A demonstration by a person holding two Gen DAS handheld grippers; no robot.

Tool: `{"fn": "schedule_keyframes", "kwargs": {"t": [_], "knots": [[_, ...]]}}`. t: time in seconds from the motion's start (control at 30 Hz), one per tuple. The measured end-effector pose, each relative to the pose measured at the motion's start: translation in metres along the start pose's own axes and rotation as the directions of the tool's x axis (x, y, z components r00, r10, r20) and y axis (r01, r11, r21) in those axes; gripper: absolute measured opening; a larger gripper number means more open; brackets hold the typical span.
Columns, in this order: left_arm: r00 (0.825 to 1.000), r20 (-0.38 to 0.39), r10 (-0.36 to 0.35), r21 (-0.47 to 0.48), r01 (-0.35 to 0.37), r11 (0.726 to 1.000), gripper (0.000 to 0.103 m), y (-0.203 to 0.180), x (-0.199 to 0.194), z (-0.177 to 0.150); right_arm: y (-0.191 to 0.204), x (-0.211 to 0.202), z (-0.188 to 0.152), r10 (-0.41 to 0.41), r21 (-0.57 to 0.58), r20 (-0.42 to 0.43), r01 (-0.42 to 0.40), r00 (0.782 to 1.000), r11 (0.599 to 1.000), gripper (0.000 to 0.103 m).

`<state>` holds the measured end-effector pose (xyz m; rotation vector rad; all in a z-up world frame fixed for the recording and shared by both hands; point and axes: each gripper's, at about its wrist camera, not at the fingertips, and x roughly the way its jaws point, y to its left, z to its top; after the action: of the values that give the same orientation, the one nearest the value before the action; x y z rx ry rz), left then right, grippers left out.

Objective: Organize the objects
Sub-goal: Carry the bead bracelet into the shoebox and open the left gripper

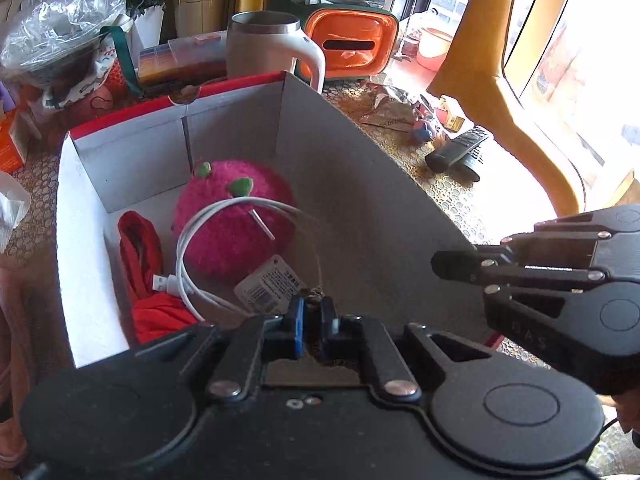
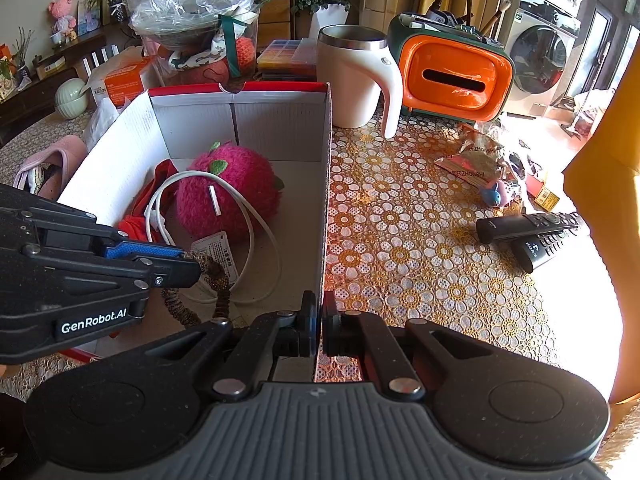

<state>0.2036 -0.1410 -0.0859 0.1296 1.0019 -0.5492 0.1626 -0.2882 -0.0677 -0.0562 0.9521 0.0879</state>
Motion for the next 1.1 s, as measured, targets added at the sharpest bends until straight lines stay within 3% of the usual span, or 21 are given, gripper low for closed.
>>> {"fn": "schedule_keyframes", "kwargs": {"t": [0.37,0.6,0.73,1.0,1.1], "knots": [[0.99,-0.128,0.055,-0.013,-0.057,0.998,0.013,0.006,0.023,-0.002,0.0,0.0,0.0,0.0,0.0,0.0,0.0,1.0,1.0,0.002],[0.988,-0.142,0.066,-0.021,-0.07,0.997,0.024,0.008,0.024,-0.005,0.001,0.0,0.0,0.0,0.0,0.0,0.0,1.0,1.0,0.002],[0.992,-0.101,0.071,-0.011,-0.072,0.997,0.054,0.006,0.014,-0.003,0.001,0.0,0.0,-0.001,-0.001,0.0,0.001,1.0,1.0,0.002],[0.998,-0.041,0.051,0.001,-0.051,0.999,0.067,0.002,-0.007,0.0,0.0,0.0,0.0,-0.001,0.0,0.0,0.001,1.0,1.0,0.002],[0.999,-0.012,0.039,0.002,-0.039,0.999,0.077,0.002,-0.019,0.0,0.0,0.0,0.0,-0.001,0.0,0.0,0.001,1.0,1.0,0.002]]}}
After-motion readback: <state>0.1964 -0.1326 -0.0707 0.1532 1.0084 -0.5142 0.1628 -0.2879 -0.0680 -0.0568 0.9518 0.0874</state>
